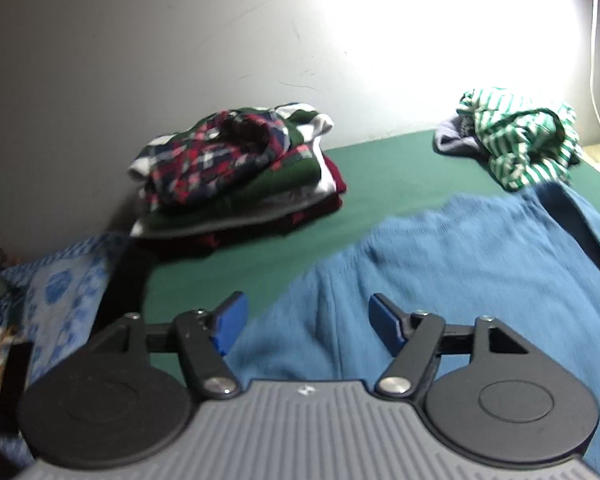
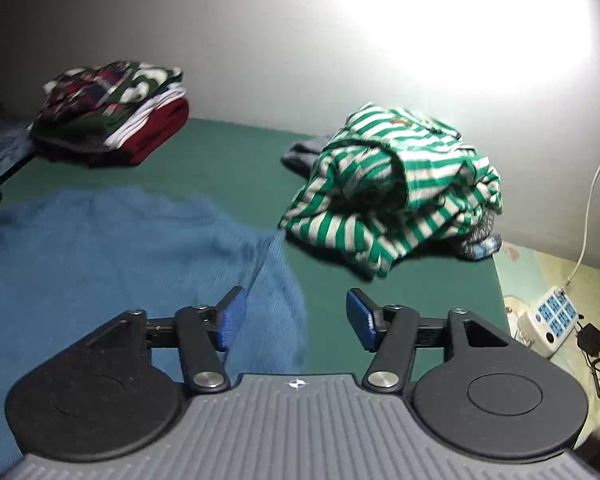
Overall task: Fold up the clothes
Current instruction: 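Grasp the sweater sleeve cuff with the right gripper and pull it outward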
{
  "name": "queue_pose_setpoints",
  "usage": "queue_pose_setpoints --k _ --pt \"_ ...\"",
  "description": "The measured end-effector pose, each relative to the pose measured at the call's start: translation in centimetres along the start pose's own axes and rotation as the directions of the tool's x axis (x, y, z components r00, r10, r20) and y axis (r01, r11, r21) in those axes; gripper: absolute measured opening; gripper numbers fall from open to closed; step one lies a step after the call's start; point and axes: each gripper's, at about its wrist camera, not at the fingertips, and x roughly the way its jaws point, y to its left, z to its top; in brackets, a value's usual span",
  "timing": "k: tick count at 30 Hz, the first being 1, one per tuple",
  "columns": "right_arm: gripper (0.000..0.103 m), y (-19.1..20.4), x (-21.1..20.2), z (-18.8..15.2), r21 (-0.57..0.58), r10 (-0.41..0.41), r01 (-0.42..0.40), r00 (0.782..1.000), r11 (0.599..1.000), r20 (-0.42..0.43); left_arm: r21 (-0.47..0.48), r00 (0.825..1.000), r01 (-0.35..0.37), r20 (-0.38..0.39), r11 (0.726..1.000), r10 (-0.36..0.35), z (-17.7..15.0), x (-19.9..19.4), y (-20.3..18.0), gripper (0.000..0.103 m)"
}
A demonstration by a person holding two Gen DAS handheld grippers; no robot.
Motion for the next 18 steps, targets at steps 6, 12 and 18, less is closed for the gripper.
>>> queue_pose_setpoints --k 6,12,18 --pt "0.066 3.0 -0.6 -6.4 -0.189 -0.146 0.132 0.987 0.973 -0.060 -0.102 0.988 -0.080 -0.137 0.992 0.066 -6.1 -1.9 2.2 0.078" --pt "0.045 0.7 0.5 -7.7 -0.073 -0.174 0.168 0.982 0.983 -0.077 -0.157 0.985 -0.114 -0.149 0.981 0.091 -8.7 -1.9 3.5 0.091" --pt "0.017 -1.5 -0.3 -7.0 0.084 -0.212 0.215 0.976 0.973 -0.046 -0.243 0.983 -0.104 -0.169 0.965 0.063 -8.9 -0.5 4.0 0.056"
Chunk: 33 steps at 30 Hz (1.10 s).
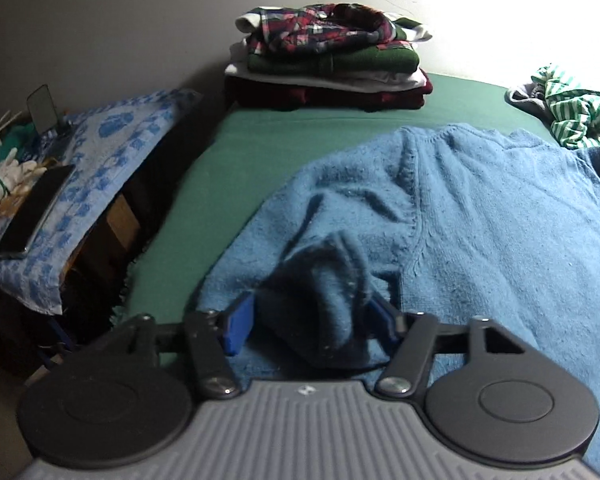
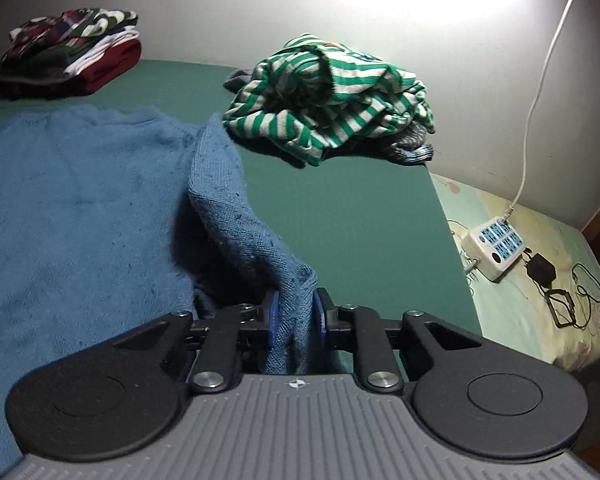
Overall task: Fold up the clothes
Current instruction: 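Grasp the sweater sleeve cuff with the right gripper and pull it outward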
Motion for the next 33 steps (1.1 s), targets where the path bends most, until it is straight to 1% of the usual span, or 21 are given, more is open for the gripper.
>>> queue_pose_setpoints --k 3,5,8,11,13,14,15,16,17,19,20,21,22,23,24,25,29,31,33 --pt "0.016 -0.9 -0.2 0.3 0.028 -0.043 0.043 0.999 0.999 0.012 0.031 0.999 -0.030 0.019 0.999 0.029 0.3 0.2 -0.2 0.048" --pt "0.016 -1.9 0.0 0.7 0.050 -0.071 0.070 0.997 0.996 0.018 0.051 0.998 -0.061 0.028 0.997 0.060 0.9 0.6 0.2 0.044" --pt "0.016 -2.9 0.8 1.1 0.071 -0.106 0.105 0.994 0.992 0.014 0.093 0.991 -0.127 0.044 0.987 0.124 2.2 1.4 0.9 0.044" --pt "0.016 -3.5 2.3 1.2 0.071 -0.134 0.133 0.991 0.989 -0.001 0.139 0.989 -0.147 0.047 0.979 0.142 3.9 2.7 1.5 0.045" --pt "0.016 -3.5 3.7 1.0 0.068 -0.144 0.145 0.989 0.987 -0.024 0.181 0.986 -0.168 0.048 0.969 0.162 4.4 3.9 1.2 0.047" --pt "0.017 -3.4 4.6 0.8 0.064 -0.151 0.153 0.988 0.986 -0.039 0.204 0.984 -0.180 0.048 0.962 0.174 4.6 4.5 0.9 0.048" --pt "0.018 -3.1 4.9 0.7 0.040 -0.167 0.168 0.985 0.985 -0.033 0.224 0.980 -0.198 0.057 0.954 0.190 4.6 4.9 0.5 0.050" --pt "0.022 -2.7 5.2 0.6 0.011 -0.186 0.186 0.982 0.982 -0.022 0.241 0.975 -0.221 0.072 0.945 0.210 4.6 5.2 0.1 0.052" --pt "0.023 -2.4 5.4 0.6 -0.018 -0.204 0.204 0.979 0.979 -0.011 0.252 0.971 -0.237 0.081 0.938 0.223 4.7 5.4 -0.2 0.052" --pt "0.032 -2.7 4.9 1.0 -0.009 -0.196 0.196 0.980 0.981 -0.022 0.257 0.970 -0.242 0.080 0.936 0.229 5.1 5.3 -0.4 0.052" --pt "0.034 -3.2 4.1 1.2 0.018 -0.178 0.178 0.984 0.984 -0.024 0.258 0.971 -0.240 0.079 0.936 0.227 5.2 4.9 -0.5 0.052" --pt "0.036 -3.7 2.9 1.3 0.038 -0.161 0.161 0.987 0.986 -0.018 0.259 0.973 -0.229 0.082 0.938 0.215 5.2 4.2 -0.5 0.051" --pt "0.040 -4.1 1.4 1.4 0.047 -0.145 0.145 0.989 0.988 -0.010 0.259 0.977 -0.210 0.086 0.943 0.194 5.0 3.1 -0.4 0.052" --pt "0.049 -4.3 -0.1 1.1 0.051 -0.125 0.125 0.992 0.991 -0.008 0.259 0.981 -0.191 0.091 0.947 0.173 4.9 2.1 -0.3 0.054" --pt "0.054 -4.4 -1.8 0.7 0.054 -0.102 0.103 0.995 0.993 -0.007 0.256 0.984 -0.174 0.089 0.951 0.156 4.6 1.0 -0.1 0.059" --pt "0.061 -4.6 -3.4 0.3 0.057 -0.080 0.081 0.997 0.995 -0.006 0.252 0.986 -0.160 0.081 0.955 0.144 4.2 0.0 0.1 0.061" --pt "0.061 -3.7 -7.5 -3.3 0.027 -0.021 0.022 0.998 0.999 -0.067 0.196 0.997 -0.072 0.054 0.978 0.062 1.7 -4.2 0.5 0.065" --pt "0.061 -2.4 -8.2 -5.4 -0.003 -0.009 0.009 0.994 1.000 -0.108 0.156 0.999 -0.024 0.034 0.987 0.018 0.3 -6.1 0.3 0.065" --pt "0.061 -1.0 -8.4 -7.1 -0.022 0.019 -0.023 0.991 0.999 -0.135 0.133 0.999 0.039 0.000 0.990 -0.040 -1.3 -7.2 -0.4 0.069"
